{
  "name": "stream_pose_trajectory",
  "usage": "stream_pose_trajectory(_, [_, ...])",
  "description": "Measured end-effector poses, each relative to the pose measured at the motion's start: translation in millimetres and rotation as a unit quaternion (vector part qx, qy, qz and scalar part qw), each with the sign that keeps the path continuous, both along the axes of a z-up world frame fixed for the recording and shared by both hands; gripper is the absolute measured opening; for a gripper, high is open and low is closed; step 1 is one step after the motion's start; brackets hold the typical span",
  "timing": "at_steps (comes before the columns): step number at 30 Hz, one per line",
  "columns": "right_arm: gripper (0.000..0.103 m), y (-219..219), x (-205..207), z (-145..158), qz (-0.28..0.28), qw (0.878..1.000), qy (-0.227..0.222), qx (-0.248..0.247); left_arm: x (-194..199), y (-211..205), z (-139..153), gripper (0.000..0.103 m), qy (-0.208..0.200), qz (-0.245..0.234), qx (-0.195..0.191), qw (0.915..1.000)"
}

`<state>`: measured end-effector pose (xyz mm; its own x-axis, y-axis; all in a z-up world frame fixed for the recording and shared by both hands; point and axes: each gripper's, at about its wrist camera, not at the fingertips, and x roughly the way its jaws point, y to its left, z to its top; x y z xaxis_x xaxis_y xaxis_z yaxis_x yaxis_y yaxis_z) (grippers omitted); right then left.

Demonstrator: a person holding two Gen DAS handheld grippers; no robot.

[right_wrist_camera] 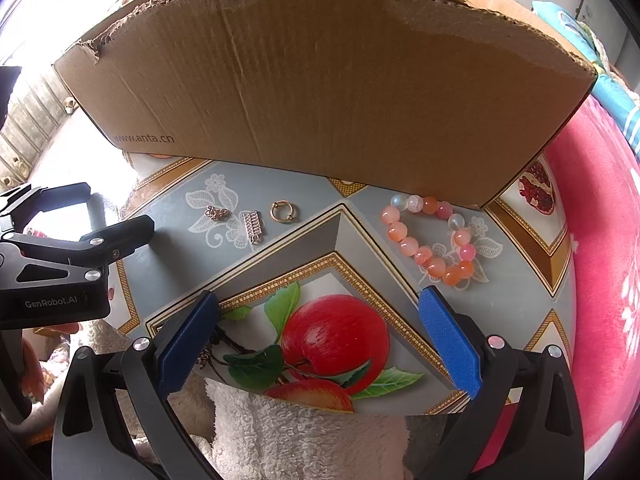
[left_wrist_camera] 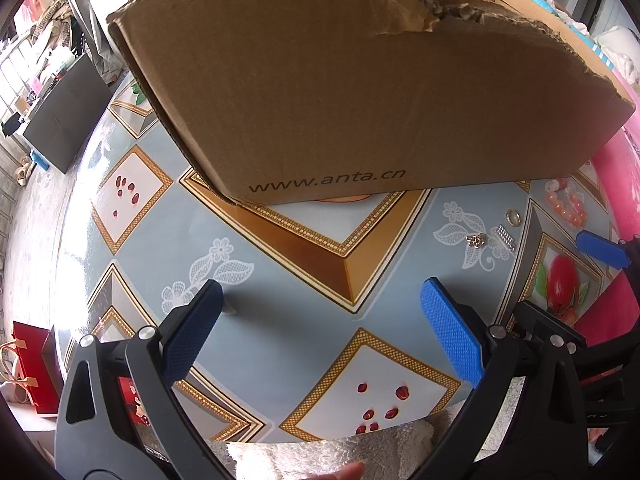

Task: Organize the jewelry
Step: 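Withdraw the right gripper from the box toward the silver clasp, then lower the right gripper onto the silver clasp and close it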

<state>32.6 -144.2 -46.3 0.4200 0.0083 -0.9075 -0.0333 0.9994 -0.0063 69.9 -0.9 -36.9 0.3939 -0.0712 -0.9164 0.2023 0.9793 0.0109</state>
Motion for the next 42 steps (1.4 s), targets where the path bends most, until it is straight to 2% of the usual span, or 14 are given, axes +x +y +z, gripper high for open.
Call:
stream_pose_trajectory(7, [0.097,0.4,-0.1,0.2,0.0,1.0,0.001,0.0,1.9,-0.3,-1.0,0.096,0.001,-0.004,0.0,1.0])
stream_pose_trajectory(18, [0.097,-3.6,-8.4,-1.2,0.009,1.0,-0.014,0.005,-11.2,0.2,-2.1,0.096,-0.042,-0.033,-0.007,0.9986])
stream_pose_trajectory(20, [0.097,-5.1,-12.7,-1.6,0.013,1.0,-0.017,0.007,-12.3,1.3,-0.7,0.096,-0.045,-0.026,-0.007,0.9987])
stream_pose_trajectory(22, [0.097,-7.1,-16.2,-1.8,0.017,1.0,-0.019,0.011,-17.2,0.7,3.3,0.096,-0.069,-0.034,-0.014,0.9969])
stream_pose_trajectory(26, [0.097,-13.6,-25.7,-0.3,0.021,0.999,-0.028,0.025,-30.4,-6.9,17.3,0.093,-0.114,-0.083,-0.056,0.9885])
stream_pose_trajectory(28, [0.097,-18.6,-31.5,0.7,0.021,0.998,-0.036,0.038,-34.0,-10.8,19.9,0.072,-0.118,-0.106,-0.084,0.9838])
stream_pose_trajectory(29, [0.097,-21.3,-34.6,1.0,0.021,0.998,-0.04,0.044,-32.9,-13.4,19.3,0.068,-0.113,-0.113,-0.094,0.9826])
stream_pose_trajectory(31, [0.097,-27.0,-40.8,1.9,0.019,0.997,-0.047,0.058,-32.7,-17.0,17.3,0.05,-0.104,-0.128,-0.111,0.9801])
stream_pose_trajectory(36, [0.097,-38.0,-54.5,3.7,0.027,0.996,-0.051,0.07,-33.0,-25.4,16.0,0.041,-0.092,-0.163,-0.141,0.9721])
stream_pose_trajectory(39, [0.097,-44.7,-60.8,4.2,0.027,0.995,-0.053,0.079,-30.0,-30.1,13.7,0.03,-0.087,-0.18,-0.134,0.9705])
stream_pose_trajectory(42, [0.097,-52.2,-62.1,6.2,0.027,0.994,-0.055,0.085,-27.7,-41.8,10.1,0.024,-0.084,-0.188,-0.115,0.9718])
